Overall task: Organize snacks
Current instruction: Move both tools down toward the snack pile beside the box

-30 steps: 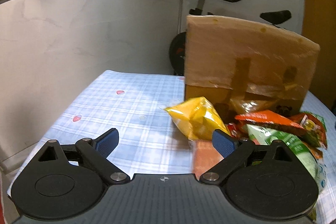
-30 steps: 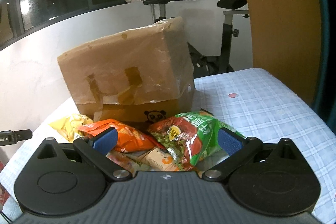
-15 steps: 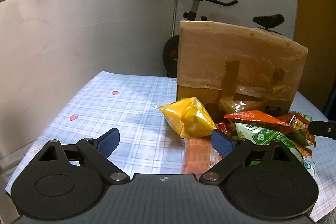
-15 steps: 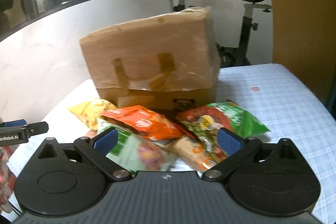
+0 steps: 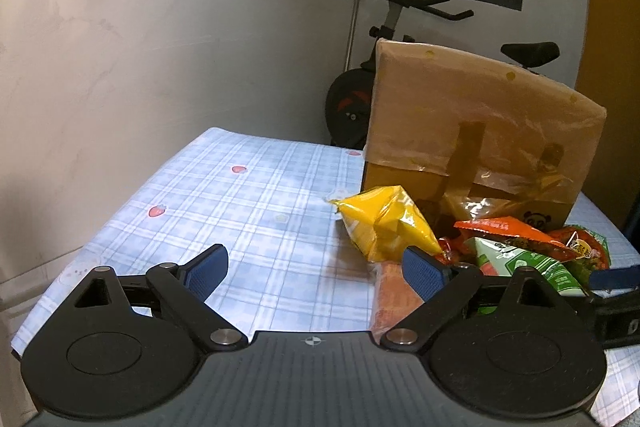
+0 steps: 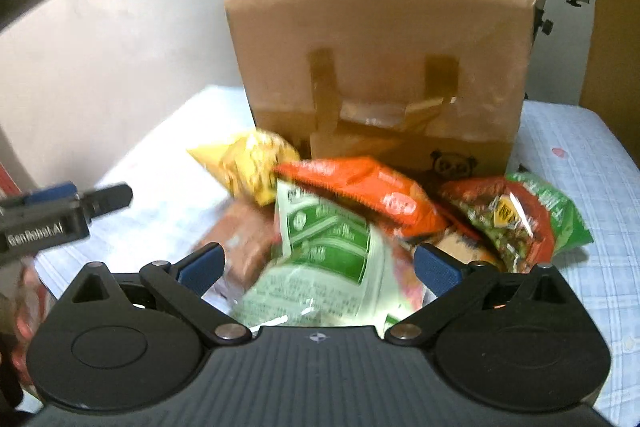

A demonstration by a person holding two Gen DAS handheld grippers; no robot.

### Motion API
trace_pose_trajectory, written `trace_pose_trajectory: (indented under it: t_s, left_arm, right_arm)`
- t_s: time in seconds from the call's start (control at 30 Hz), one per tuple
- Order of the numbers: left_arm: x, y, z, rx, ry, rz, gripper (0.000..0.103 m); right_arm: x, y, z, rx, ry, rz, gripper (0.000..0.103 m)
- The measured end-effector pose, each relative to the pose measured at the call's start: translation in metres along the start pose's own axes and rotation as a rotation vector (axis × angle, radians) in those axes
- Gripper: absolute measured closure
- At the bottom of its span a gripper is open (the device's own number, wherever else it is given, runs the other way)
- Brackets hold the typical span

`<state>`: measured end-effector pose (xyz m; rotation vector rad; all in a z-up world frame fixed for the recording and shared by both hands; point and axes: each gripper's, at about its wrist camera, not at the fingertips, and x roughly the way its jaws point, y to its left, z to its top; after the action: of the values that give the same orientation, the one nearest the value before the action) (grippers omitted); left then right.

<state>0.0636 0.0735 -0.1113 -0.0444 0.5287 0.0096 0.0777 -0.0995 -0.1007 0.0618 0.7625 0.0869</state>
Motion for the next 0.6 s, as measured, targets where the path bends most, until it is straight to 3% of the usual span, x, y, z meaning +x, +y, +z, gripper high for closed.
trace_pose_trajectory:
  t_s: [0.17,0.37,0.6]
  left_arm:
    - [0.005,0.002,-0.003,-0.004,0.008,-0.009,0.008]
    - [0.014,-0.003,-0.005,0.008,0.025,-0.027,0.008]
    - [0.027,-0.014,0.004,0.042,0.022,-0.046,0.008]
  right_arm:
    - [0.02,-0.003,-0.011,0.003,0.052,-0.054,0.0]
    - [0.023,-0.006,-0.016,-0.005,0.024,-0.062,0.0]
    - [0.017,-0.016,-0.022,0.014,-0.025,-0.064,0.01]
